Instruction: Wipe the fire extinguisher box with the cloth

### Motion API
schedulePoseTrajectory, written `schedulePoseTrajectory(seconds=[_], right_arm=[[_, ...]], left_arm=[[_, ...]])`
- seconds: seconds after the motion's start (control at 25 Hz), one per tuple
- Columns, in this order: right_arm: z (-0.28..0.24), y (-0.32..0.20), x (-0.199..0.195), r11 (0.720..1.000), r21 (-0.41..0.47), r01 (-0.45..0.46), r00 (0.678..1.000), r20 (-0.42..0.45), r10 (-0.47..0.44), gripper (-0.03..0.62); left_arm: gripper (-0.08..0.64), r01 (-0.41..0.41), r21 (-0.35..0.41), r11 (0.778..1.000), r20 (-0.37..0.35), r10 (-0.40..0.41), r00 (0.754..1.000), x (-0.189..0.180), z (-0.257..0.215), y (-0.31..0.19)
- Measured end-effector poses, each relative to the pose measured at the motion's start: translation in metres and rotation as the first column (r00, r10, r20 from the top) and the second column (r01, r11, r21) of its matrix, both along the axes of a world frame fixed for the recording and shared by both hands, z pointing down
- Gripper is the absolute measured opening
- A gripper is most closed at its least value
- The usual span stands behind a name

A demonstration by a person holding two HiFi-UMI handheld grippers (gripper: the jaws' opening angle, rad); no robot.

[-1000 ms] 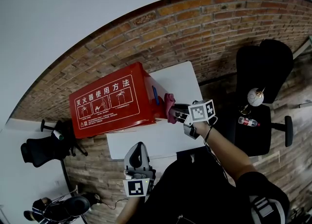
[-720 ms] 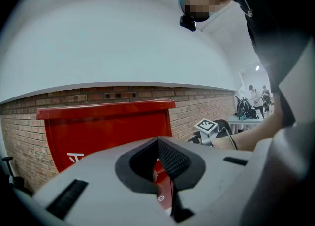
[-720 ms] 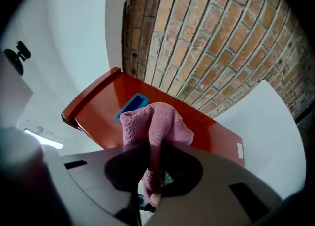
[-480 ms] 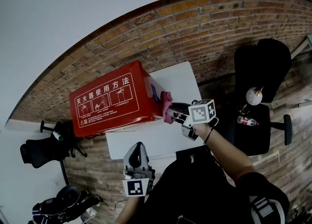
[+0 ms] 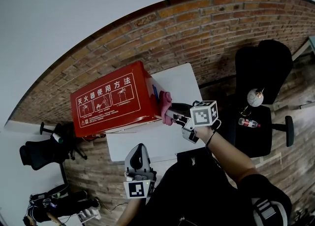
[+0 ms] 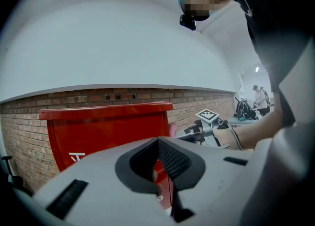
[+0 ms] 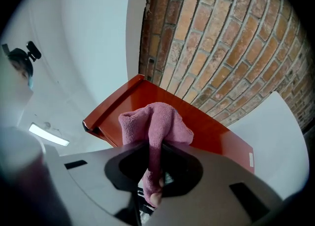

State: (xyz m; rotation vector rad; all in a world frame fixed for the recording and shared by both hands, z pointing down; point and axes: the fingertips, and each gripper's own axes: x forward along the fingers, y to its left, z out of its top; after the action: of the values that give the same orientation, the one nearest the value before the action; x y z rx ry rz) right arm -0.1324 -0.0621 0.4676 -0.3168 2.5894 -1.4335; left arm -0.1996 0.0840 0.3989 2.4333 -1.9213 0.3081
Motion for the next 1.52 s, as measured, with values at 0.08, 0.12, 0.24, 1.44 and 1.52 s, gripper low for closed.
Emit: schedulePoseTrajectory(seconds=[0.08,0.12,0.24,1.44,1.52], right_arm=[[-0.009,0.001,0.0,1.0,0.015,0.0,1.0,0.009,-0.001,0.062],[-0.013,0.001,0.0,1.0,0.022,0.0,1.0,0.013,-0.001,0.061],[-0.024,0.0,0.0,0.999,0.042,0.0,1.0,0.021,-0.001,0.061],[-0.093,0.004,0.003,0.986,0.162,-0.032,0.996,0.087,0.018,0.062],[-0.094,0.004,0.003,0.981,0.185,-0.058,0.996,0.073,0.046,0.061]], left_arm=[[0.049,-0.002,0.005,1.0,0.001,0.002,1.0,0.0,-0.001,0.001],[0.049,-0.001,0.005,1.0,0.0,0.001,1.0,0.0,-0.001,0.001],[0.049,-0.001,0.005,1.0,0.0,0.001,1.0,0.0,-0.002,0.001],[0.049,-0.008,0.061,0.998,-0.012,0.009,1.0,-0.011,-0.019,0.001],[0.049,-0.011,0.066,0.998,-0.018,0.012,1.0,-0.012,-0.02,0.0]])
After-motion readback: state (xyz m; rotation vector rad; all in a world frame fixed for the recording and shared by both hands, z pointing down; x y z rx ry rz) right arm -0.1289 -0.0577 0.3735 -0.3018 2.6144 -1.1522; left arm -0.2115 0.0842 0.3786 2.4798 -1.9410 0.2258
